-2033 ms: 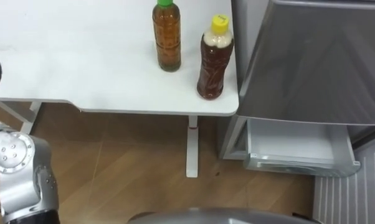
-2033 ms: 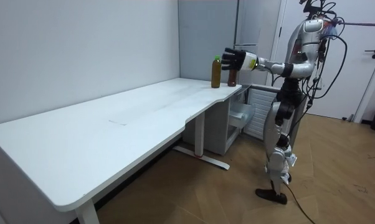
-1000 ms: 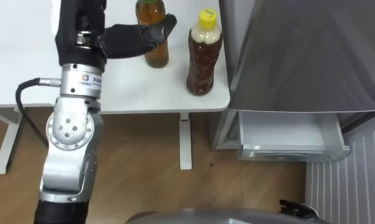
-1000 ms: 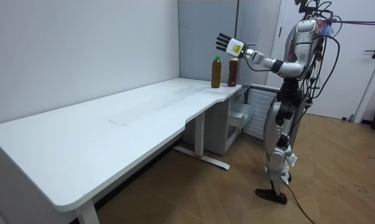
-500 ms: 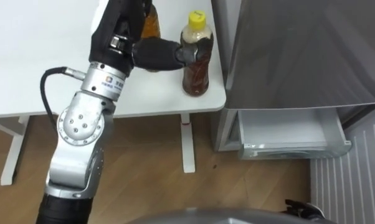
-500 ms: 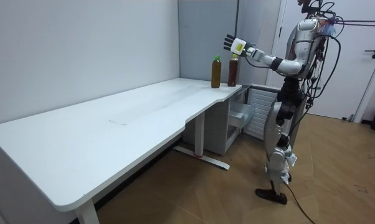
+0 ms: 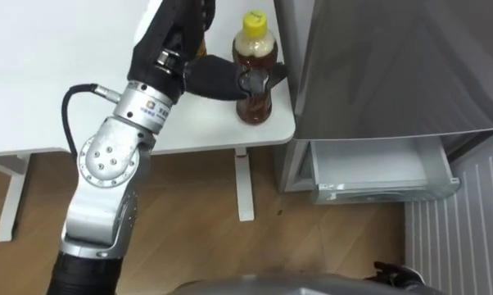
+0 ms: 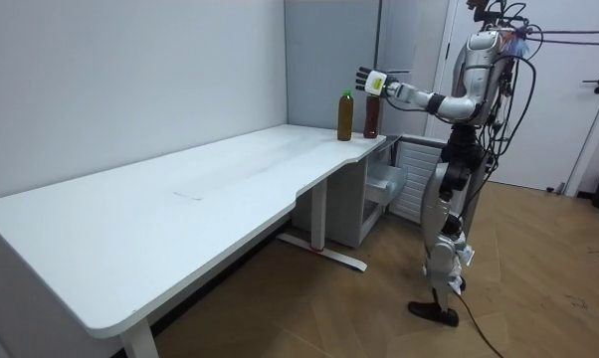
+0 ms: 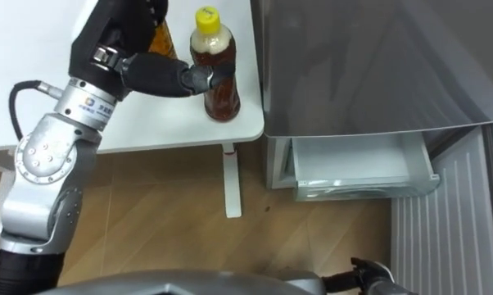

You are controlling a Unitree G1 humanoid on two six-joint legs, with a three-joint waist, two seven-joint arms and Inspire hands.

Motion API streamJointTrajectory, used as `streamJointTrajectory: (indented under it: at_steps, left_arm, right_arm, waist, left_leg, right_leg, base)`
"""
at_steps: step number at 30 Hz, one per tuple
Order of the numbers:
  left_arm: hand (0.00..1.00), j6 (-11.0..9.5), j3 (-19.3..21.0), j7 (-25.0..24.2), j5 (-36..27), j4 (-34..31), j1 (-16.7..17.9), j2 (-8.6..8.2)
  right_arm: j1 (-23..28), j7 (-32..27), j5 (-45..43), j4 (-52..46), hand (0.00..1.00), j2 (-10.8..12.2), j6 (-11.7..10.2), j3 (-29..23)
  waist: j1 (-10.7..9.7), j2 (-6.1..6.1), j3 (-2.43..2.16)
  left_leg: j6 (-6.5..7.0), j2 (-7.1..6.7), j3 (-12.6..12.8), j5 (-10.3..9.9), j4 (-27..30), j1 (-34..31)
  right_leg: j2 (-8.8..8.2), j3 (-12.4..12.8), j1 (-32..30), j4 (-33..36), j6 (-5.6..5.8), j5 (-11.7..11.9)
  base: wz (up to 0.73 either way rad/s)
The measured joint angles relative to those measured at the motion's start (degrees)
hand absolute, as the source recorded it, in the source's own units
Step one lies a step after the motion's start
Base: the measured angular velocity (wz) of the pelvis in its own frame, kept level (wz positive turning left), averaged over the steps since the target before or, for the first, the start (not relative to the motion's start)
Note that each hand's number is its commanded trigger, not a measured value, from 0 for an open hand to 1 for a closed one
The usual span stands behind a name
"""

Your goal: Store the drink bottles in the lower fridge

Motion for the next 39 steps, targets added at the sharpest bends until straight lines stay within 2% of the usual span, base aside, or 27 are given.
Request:
streamJointTrajectory:
  at_steps: [3,7,10,16,22,25,33,39]
  left_arm:
    - [0.0,1.9,0.0,-0.43,0.0,1.34,0.0,0.03]
    - [0.0,2.64,0.03,-0.89,0.0,2.47,0.0,0.05]
    - [0.0,3.25,0.28,-1.51,0.08,3.14,0.0,0.04]
    - [0.0,3.35,0.29,-1.81,0.48,3.46,0.0,0.05]
    - [0.0,3.69,0.23,-1.83,0.43,4.87,0.0,0.04]
    - [0.0,4.56,0.22,-1.92,0.42,5.33,0.0,-0.02]
    - [0.0,4.8,0.23,-2.63,-0.27,5.62,0.0,-0.26]
    - [0.0,5.55,0.22,-2.59,-4.69,7.51,-0.02,-0.16]
  right_arm:
    - [-0.15,0.43,-1.88,-0.75,0.0,0.23,0.6,0.24]
    - [-0.11,0.85,-3.78,-0.79,0.0,0.48,1.67,0.37]
    - [-0.06,0.93,-4.99,-0.81,0.0,0.5,1.66,0.36]
    - [0.09,1.39,-8.45,-0.76,0.0,0.35,1.74,0.37]
    - [-0.14,1.48,-8.58,-0.76,0.0,0.31,3.04,0.35]
    - [-0.19,1.48,-8.57,-0.8,0.0,0.33,4.09,0.35]
    - [-0.05,1.39,-8.58,-0.83,0.0,0.36,4.21,0.32]
    - [0.47,0.2,-8.6,-0.92,0.0,0.76,4.89,0.35]
  waist:
    - [0.05,-0.2,0.02]
    - [0.23,-0.77,-0.07]
    - [0.75,-0.68,-0.15]
    - [1.12,-0.34,-0.35]
    - [1.22,-0.11,-0.37]
    - [1.26,-0.05,-0.38]
    - [1.13,-0.04,-0.4]
    - [0.25,-0.12,-0.33]
  left_leg:
    - [0.0,0.0,0.0,0.0,0.01,-0.17]
    - [0.0,0.0,0.13,0.0,0.01,-0.24]
    - [0.0,0.04,0.49,0.0,0.06,-0.22]
    - [0.01,0.07,0.53,0.0,0.07,0.37]
    - [0.08,0.12,0.6,0.05,0.19,0.89]
    - [0.13,0.12,0.65,0.08,0.28,0.83]
    - [0.15,0.15,1.26,0.09,0.24,0.92]
    - [0.14,0.21,1.26,0.09,0.21,0.91]
  right_leg:
    - [0.0,0.0,-0.06,0.01,0.0,0.0]
    - [0.0,0.11,-0.04,0.09,-0.01,0.01]
    - [0.0,0.47,-0.16,0.19,-0.02,0.02]
    - [0.0,0.68,0.15,0.65,-0.03,0.02]
    - [0.0,0.91,0.6,0.88,-0.02,0.01]
    - [0.0,1.25,0.55,0.88,-0.02,0.0]
    - [-0.01,1.72,-0.06,0.91,-0.02,0.0]
    - [0.03,1.72,0.22,0.94,-0.03,0.01]
  base:
    - [0.0]
    - [-0.01]
    - [-0.05]
    - [0.0]
    - [0.0]
    - [0.0]
    - [-0.03]
    - [0.0]
